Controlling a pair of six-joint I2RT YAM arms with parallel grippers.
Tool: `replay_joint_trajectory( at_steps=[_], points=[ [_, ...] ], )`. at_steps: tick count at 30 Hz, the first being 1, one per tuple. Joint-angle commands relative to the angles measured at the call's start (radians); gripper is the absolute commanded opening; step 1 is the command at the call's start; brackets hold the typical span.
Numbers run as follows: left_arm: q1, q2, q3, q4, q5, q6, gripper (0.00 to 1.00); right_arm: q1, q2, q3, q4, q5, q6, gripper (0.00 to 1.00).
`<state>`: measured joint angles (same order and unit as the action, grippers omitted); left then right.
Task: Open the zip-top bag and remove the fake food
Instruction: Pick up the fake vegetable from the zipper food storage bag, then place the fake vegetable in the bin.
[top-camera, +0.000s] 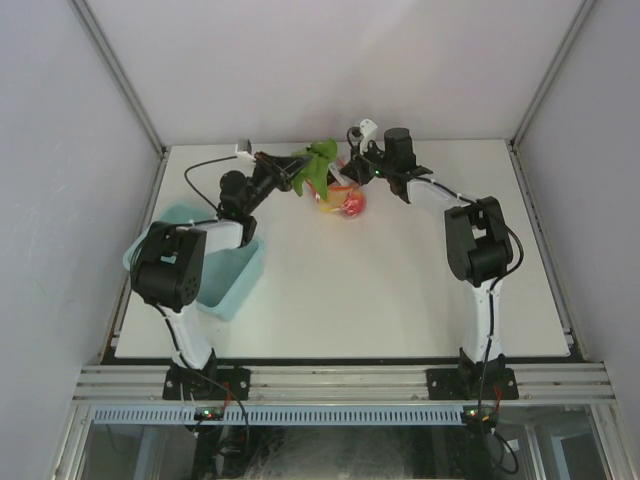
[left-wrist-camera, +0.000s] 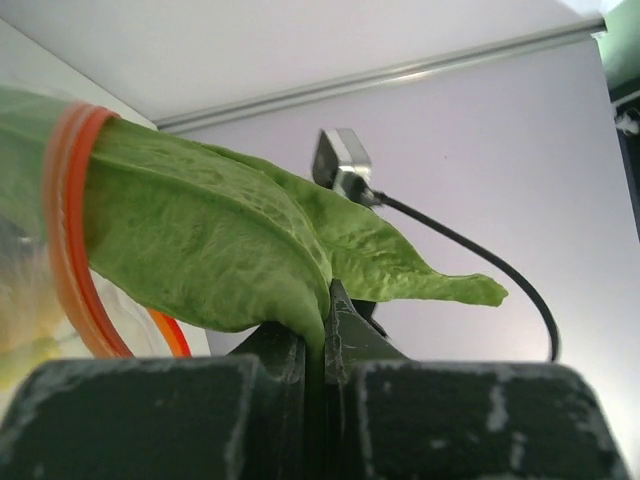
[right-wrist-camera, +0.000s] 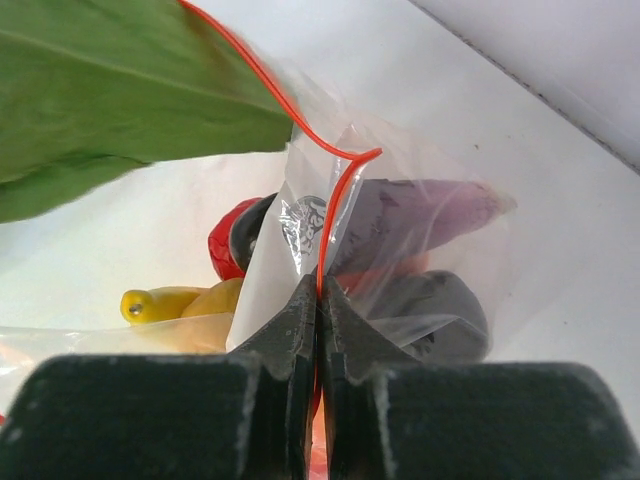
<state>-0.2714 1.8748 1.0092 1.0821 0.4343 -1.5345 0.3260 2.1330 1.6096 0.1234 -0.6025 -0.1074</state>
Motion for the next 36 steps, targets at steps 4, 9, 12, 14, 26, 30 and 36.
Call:
replay_joint_trajectory(
  at_steps=[4,9,12,14,26,30,36],
  points=[
    [0.009,-0.186,-0.044,0.108,0.125,0.012,0.00,-0.027,-0.080,-0.021,0.107,-0.040,0.101,0.00],
    [0.006,-0.296,-0.121,0.083,0.175,0.061,0.00,-0.047,-0.088,-0.038,0.157,-0.100,0.153,0.00],
    [0.007,-0.371,-0.170,0.035,0.181,0.119,0.00,-0.051,-0.092,-0.045,0.175,-0.116,0.170,0.00],
    [0.008,-0.430,-0.203,-0.010,0.180,0.164,0.00,-0.051,-0.095,-0.049,0.179,-0.118,0.172,0.00],
    [0.007,-0.889,-0.252,-0.812,-0.056,0.694,0.00,-0.054,-0.130,-0.077,0.233,-0.155,0.216,0.00],
    [0.006,-1.054,-0.258,-1.051,-0.224,0.818,0.00,-0.056,-0.130,-0.075,0.234,-0.163,0.221,0.00],
    [0.008,-1.183,-0.254,-1.258,-0.354,0.870,0.00,-0.055,-0.132,-0.075,0.236,-0.172,0.225,0.00]
  ],
)
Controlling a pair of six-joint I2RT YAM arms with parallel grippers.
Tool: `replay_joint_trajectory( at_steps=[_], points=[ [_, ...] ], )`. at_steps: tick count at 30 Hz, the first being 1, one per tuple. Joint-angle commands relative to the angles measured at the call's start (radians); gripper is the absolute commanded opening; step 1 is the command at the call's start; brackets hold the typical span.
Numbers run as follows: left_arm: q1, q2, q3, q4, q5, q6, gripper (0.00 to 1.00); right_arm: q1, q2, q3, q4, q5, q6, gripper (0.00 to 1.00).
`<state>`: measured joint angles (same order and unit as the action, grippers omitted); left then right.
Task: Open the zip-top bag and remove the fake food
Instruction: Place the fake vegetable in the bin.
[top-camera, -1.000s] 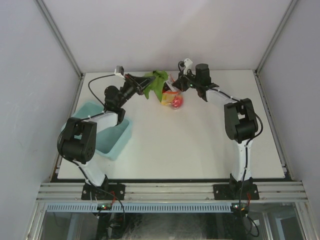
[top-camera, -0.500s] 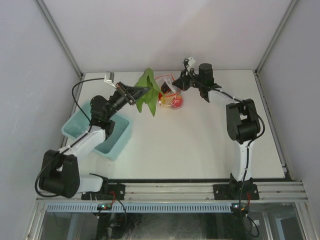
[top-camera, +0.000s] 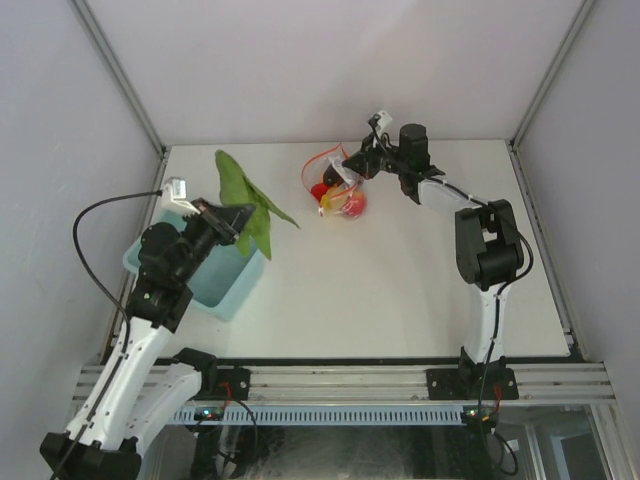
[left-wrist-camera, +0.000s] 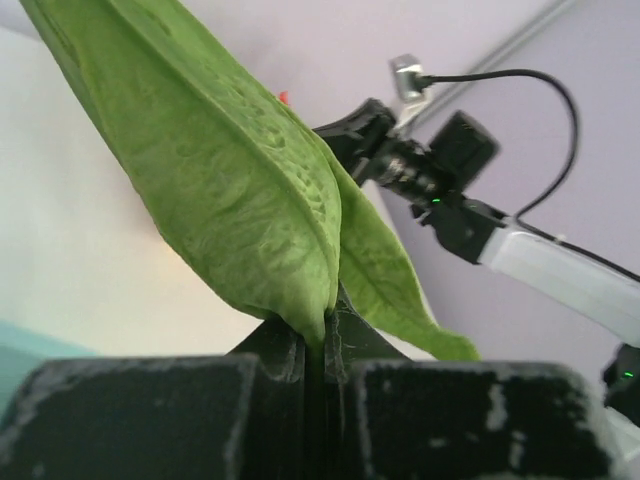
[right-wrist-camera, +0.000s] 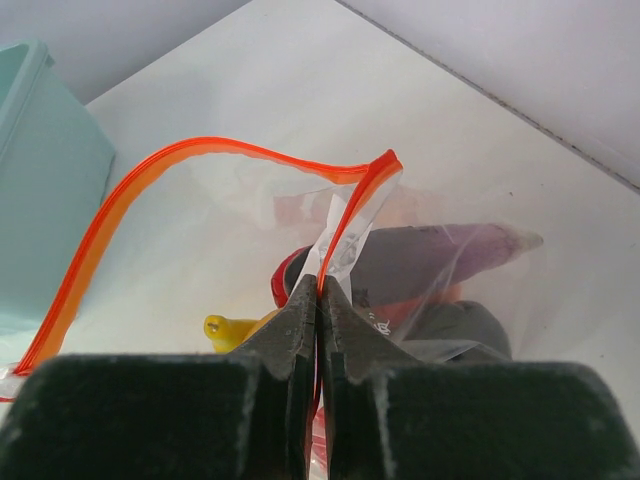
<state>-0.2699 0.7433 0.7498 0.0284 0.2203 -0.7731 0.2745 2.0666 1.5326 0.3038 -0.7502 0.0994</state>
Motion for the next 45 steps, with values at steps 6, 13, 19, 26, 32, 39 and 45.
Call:
replay_joint_trajectory(
  at_steps=[6,13,19,26,32,39,45],
  points=[
    [0.008,-0.124,0.032,-0.385,-0.383,0.078,0.00,-0.003,-0.063,0.007,0.051,-0.028,0.019,0.00],
    [0.024,-0.094,0.098,-0.525,-0.441,0.070,0.00,-0.003,-0.060,0.014,0.042,-0.030,0.017,0.00],
    [0.071,-0.063,0.127,-0.605,-0.457,0.021,0.00,-0.002,-0.053,0.022,0.026,-0.027,0.008,0.00],
    [0.115,0.006,0.157,-0.743,-0.575,-0.134,0.00,-0.004,-0.050,0.029,0.017,-0.032,0.008,0.00],
    [0.183,0.064,0.159,-0.740,-0.575,-0.182,0.00,-0.003,-0.050,0.029,0.017,-0.034,0.008,0.00],
    [0.204,0.109,0.110,-0.621,-0.444,-0.204,0.00,-0.004,-0.048,0.032,0.011,-0.034,0.005,0.00],
    [0.205,0.121,0.079,-0.587,-0.398,-0.200,0.09,-0.004,-0.048,0.036,0.009,-0.038,0.005,0.00]
  ],
)
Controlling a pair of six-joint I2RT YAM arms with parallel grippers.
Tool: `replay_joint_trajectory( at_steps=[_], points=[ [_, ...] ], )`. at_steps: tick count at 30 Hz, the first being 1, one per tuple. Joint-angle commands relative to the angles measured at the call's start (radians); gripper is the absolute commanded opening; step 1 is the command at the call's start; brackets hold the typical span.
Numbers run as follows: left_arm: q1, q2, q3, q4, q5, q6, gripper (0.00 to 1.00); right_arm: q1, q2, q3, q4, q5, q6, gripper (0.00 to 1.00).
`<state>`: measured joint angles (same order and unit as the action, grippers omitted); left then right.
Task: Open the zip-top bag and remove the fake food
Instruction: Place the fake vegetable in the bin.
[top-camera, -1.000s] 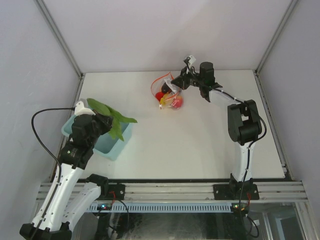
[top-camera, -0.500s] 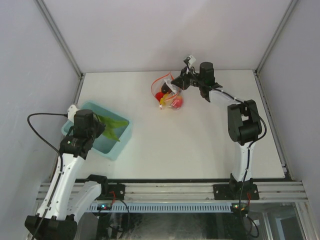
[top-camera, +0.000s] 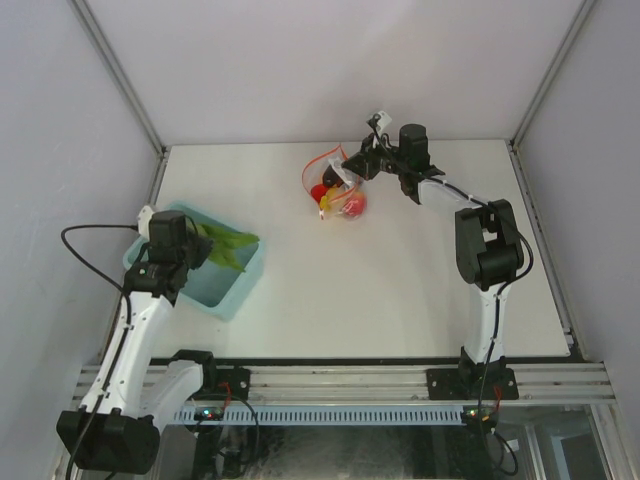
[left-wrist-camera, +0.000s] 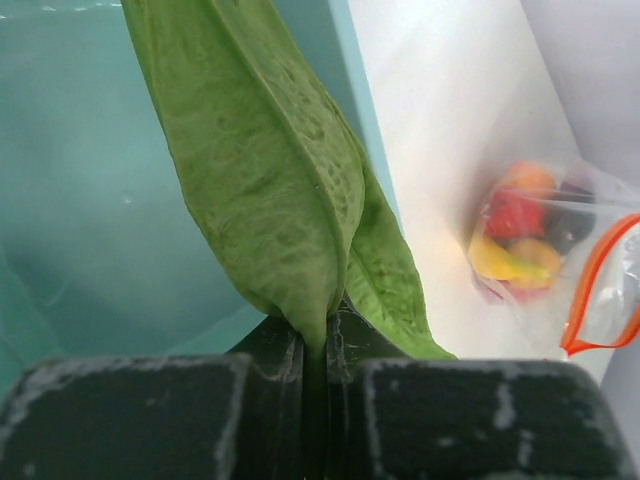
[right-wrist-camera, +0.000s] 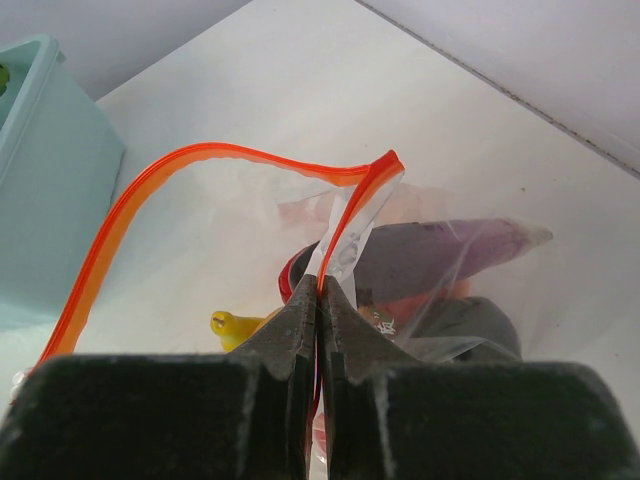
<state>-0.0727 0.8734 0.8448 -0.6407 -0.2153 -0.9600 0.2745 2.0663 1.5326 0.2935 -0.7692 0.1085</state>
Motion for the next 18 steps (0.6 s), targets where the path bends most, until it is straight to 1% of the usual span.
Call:
replay_joint_trajectory(
  at_steps=[1,4,9,11,14,18],
  points=[
    [0.008,-0.011,-0.019,0.082,0.033,-0.011,0.14,-0.004,-0.046,0.035,0.018,-0.019,-0.004,0.00],
    [0.010,-0.015,-0.028,0.084,0.029,-0.009,0.31,-0.003,-0.045,0.037,0.018,-0.021,-0.004,0.00],
    [0.014,-0.008,-0.029,0.072,0.014,-0.015,0.65,-0.003,-0.043,0.041,0.012,-0.023,-0.006,0.00],
    [0.014,-0.003,-0.018,0.045,-0.003,-0.024,0.75,-0.003,-0.044,0.042,0.010,-0.025,-0.006,0.00],
    [0.014,-0.001,0.010,-0.011,-0.028,-0.022,0.85,-0.003,-0.044,0.044,0.009,-0.030,-0.006,0.00],
    [0.015,-0.033,0.029,-0.014,-0.028,-0.001,0.87,-0.002,-0.043,0.045,0.007,-0.035,-0.006,0.00]
  ],
)
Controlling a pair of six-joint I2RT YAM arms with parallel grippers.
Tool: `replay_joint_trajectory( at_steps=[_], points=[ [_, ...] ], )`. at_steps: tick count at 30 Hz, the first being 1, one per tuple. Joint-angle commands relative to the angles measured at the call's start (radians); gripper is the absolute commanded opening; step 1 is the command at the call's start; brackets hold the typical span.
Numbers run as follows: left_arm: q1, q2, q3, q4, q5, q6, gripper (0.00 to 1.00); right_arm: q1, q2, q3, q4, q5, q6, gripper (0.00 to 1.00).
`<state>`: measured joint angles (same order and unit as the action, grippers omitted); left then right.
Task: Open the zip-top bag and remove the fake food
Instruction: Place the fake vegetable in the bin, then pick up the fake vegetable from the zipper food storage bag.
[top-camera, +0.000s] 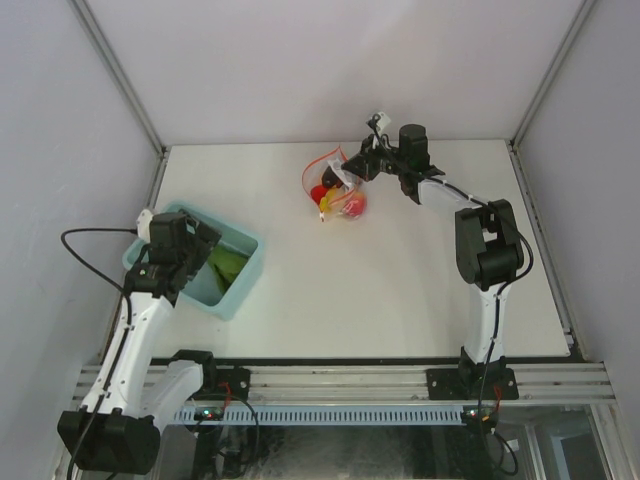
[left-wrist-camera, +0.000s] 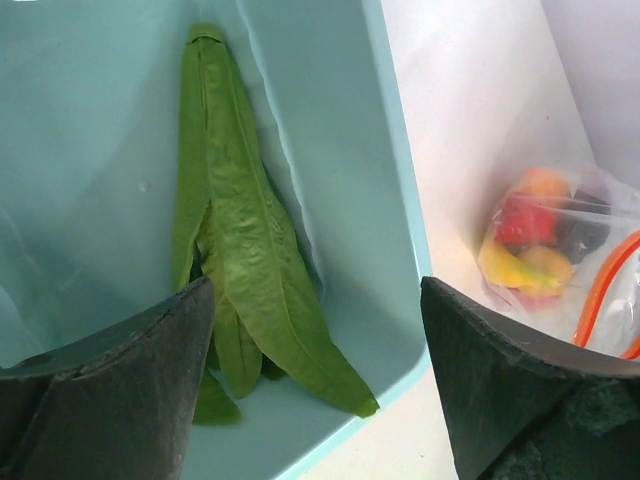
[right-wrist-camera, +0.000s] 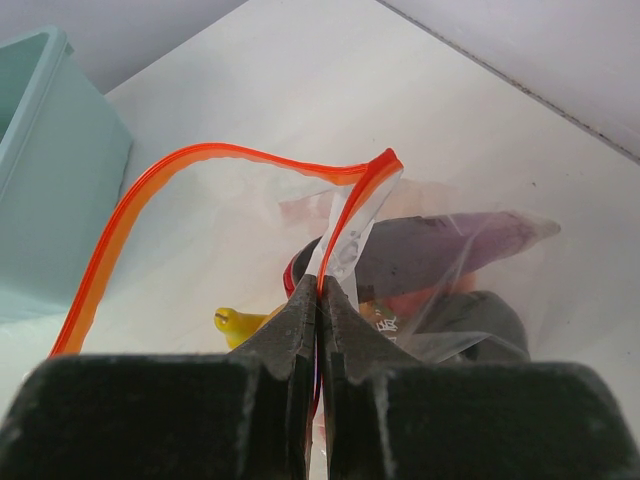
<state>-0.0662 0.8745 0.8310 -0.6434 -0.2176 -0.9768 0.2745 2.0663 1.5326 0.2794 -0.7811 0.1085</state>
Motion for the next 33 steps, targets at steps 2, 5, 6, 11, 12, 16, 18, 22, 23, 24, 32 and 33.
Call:
replay_joint_trajectory(
  at_steps=[2,5,6,11,12,16,18,22,23,24,32,33],
  points=[
    [0.008,-0.062,0.042,0.014,-0.006,0.040,0.86,-0.001,-0.044,0.044,0.022,-0.025,-0.006,0.00],
    [0.009,-0.095,0.029,0.104,0.101,0.095,0.85,0.000,-0.044,0.046,0.020,-0.027,-0.007,0.00],
    [0.008,-0.105,0.018,0.149,0.152,0.112,0.85,0.000,-0.045,0.046,0.020,-0.028,-0.007,0.00],
    [0.008,-0.115,-0.051,0.448,0.451,0.146,0.81,0.000,-0.044,0.047,0.016,-0.032,-0.009,0.00],
    [0.005,-0.102,-0.053,0.500,0.503,0.138,0.80,0.000,-0.044,0.049,0.017,-0.034,-0.009,0.00],
    [-0.058,-0.008,0.011,0.614,0.598,0.150,0.75,0.000,-0.045,0.049,0.017,-0.041,-0.010,0.00],
    [-0.125,0.067,0.079,0.609,0.583,0.197,0.73,0.000,-0.045,0.049,0.017,-0.045,-0.012,0.00],
    [-0.240,0.250,0.229,0.597,0.560,0.267,0.62,0.002,-0.047,0.047,0.017,-0.055,-0.015,0.00],
    [-0.262,0.295,0.264,0.595,0.557,0.280,0.59,0.002,-0.046,0.049,0.017,-0.056,-0.015,0.00],
    [-0.280,0.337,0.299,0.594,0.550,0.295,0.56,0.002,-0.045,0.049,0.018,-0.060,-0.015,0.00],
    [-0.323,0.672,0.519,0.642,0.546,0.326,0.41,0.002,-0.044,0.058,0.013,-0.070,-0.012,0.00],
    [-0.329,0.708,0.544,0.650,0.551,0.323,0.39,0.003,-0.045,0.057,0.011,-0.070,-0.013,0.00]
  ],
)
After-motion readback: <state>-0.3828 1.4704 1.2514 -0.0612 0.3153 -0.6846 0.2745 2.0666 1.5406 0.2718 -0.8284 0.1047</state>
